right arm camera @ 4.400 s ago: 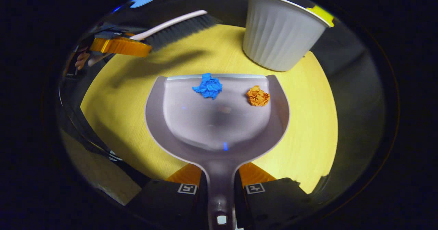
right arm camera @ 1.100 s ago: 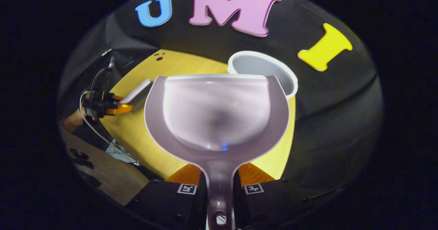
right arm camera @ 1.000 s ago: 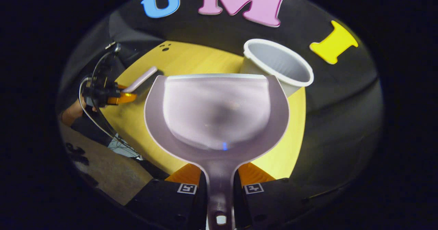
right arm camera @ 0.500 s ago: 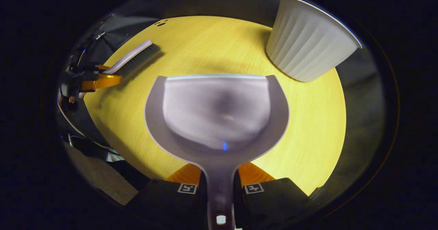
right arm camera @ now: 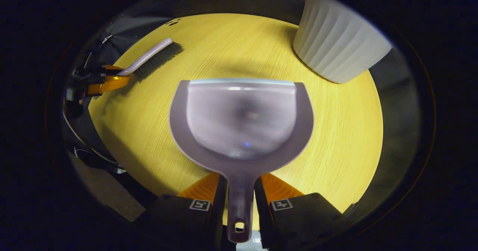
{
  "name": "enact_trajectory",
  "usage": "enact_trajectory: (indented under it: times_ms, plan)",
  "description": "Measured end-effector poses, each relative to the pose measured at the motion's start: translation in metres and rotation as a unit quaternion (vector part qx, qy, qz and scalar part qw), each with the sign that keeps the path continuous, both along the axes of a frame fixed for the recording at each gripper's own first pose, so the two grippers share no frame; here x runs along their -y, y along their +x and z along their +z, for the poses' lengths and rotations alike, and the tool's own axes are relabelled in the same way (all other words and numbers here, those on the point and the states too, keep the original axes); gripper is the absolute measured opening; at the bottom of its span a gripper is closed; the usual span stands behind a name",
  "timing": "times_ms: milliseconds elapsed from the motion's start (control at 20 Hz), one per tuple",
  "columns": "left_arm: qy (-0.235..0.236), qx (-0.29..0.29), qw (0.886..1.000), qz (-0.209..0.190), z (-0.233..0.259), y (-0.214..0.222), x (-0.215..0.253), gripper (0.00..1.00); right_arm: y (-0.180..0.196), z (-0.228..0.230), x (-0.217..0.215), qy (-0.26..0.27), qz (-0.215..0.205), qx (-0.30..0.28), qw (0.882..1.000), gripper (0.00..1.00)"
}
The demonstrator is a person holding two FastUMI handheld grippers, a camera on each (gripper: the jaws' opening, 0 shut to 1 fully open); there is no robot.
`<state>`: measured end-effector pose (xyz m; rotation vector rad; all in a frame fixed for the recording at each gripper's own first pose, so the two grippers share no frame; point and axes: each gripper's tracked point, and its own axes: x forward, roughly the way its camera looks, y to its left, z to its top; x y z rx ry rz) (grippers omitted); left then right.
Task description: Pick up the small broom and dustpan from the desktop, sweep the trash into the dustpan with the broom, and then empty the trash into the garbage bin.
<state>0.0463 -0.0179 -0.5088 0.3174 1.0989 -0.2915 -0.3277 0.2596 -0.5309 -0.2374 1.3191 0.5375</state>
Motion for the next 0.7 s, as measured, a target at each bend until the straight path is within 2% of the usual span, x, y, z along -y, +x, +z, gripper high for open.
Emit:
enact_trajectory:
  times_ms: [50, 100, 150, 200, 250, 300, 400, 450, 500, 550, 600, 650, 700]
  plan:
    - [-0.001, 0.005, 1.000, 0.003, 0.006, -0.002, -0.001, 0.34, -0.002, 0.008, 0.002, 0.004, -0.004, -0.001, 1.000, 0.44]
    - [-0.005, 0.010, 1.000, 0.006, 0.013, -0.004, -0.002, 0.40, -0.003, 0.017, 0.002, 0.012, -0.010, 0.003, 1.000, 0.41]
    - [-0.013, 0.018, 1.000, 0.011, 0.023, -0.007, 0.000, 0.40, -0.003, 0.029, 0.005, 0.022, -0.017, 0.009, 1.000, 0.44]
    - [-0.025, 0.029, 0.999, 0.017, 0.036, -0.009, 0.003, 0.40, -0.002, 0.042, 0.004, 0.035, -0.026, 0.016, 0.999, 0.44]
    - [-0.037, 0.044, 0.998, 0.023, 0.051, -0.010, 0.006, 0.40, 0.000, 0.057, 0.004, 0.051, -0.033, 0.025, 0.998, 0.40]
    - [-0.048, 0.063, 0.996, 0.030, 0.068, -0.009, 0.009, 0.40, 0.003, 0.072, 0.003, 0.066, -0.040, 0.039, 0.996, 0.43]
    - [-0.066, 0.107, 0.991, 0.045, 0.105, -0.002, 0.016, 0.40, 0.014, 0.105, 0.001, 0.093, -0.055, 0.074, 0.991, 0.43]
    - [-0.074, 0.133, 0.987, 0.050, 0.124, 0.004, 0.019, 0.40, 0.023, 0.124, -0.004, 0.114, -0.062, 0.098, 0.987, 0.43]
    - [-0.082, 0.159, 0.982, 0.053, 0.143, 0.009, 0.022, 0.40, 0.034, 0.144, -0.010, 0.136, -0.067, 0.125, 0.980, 0.48]
    - [-0.092, 0.184, 0.977, 0.054, 0.163, 0.014, 0.029, 0.40, 0.045, 0.167, -0.015, 0.156, -0.070, 0.156, 0.973, 0.41]
    - [-0.107, 0.214, 0.970, 0.054, 0.189, 0.021, 0.039, 0.40, 0.061, 0.199, -0.020, 0.180, -0.068, 0.204, 0.960, 0.40]
    - [-0.118, 0.237, 0.963, 0.051, 0.210, 0.026, 0.046, 0.40, 0.072, 0.220, -0.024, 0.191, -0.065, 0.236, 0.951, 0.31]
    - [-0.128, 0.264, 0.955, 0.047, 0.232, 0.035, 0.055, 0.40, 0.081, 0.242, -0.024, 0.203, -0.064, 0.270, 0.939, 0.40]
